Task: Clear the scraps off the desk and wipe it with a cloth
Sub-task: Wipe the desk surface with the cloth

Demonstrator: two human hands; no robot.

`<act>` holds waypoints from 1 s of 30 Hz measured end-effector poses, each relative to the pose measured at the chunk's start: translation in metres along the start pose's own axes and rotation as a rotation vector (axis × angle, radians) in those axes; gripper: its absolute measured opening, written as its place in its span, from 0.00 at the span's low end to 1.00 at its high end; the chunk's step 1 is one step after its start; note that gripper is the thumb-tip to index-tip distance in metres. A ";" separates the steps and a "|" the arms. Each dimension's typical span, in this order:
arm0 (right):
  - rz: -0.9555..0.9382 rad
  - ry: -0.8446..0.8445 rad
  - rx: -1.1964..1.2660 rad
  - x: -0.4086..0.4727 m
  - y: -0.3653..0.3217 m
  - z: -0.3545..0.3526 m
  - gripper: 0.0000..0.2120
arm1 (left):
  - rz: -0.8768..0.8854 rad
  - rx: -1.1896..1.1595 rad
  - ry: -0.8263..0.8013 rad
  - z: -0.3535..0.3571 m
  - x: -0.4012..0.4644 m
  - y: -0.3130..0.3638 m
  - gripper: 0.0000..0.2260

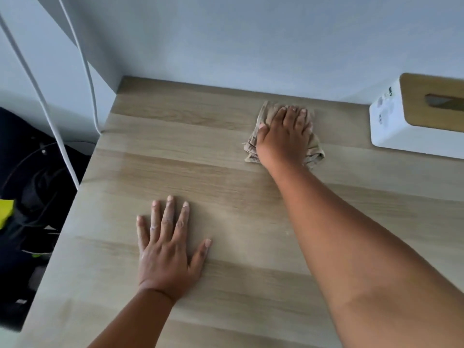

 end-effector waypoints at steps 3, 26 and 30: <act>-0.088 -0.036 0.014 0.010 -0.046 0.010 0.34 | 0.003 0.001 0.004 0.001 0.001 -0.001 0.39; 0.003 0.092 0.060 0.029 0.057 -0.021 0.28 | -0.001 -0.039 0.020 -0.002 0.002 -0.002 0.40; -0.283 -0.048 -0.016 -0.010 0.017 -0.002 0.30 | -0.008 -0.037 0.003 -0.003 0.002 0.000 0.40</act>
Point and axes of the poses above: each hand's wrist, its own x-axis towards the middle knuckle, its own z-axis out of the palm, y = z × x, the point moved 3 cm from there along x, towards the middle knuckle, and after that the axes turned 7 degrees about x, right-handed, at the moved point
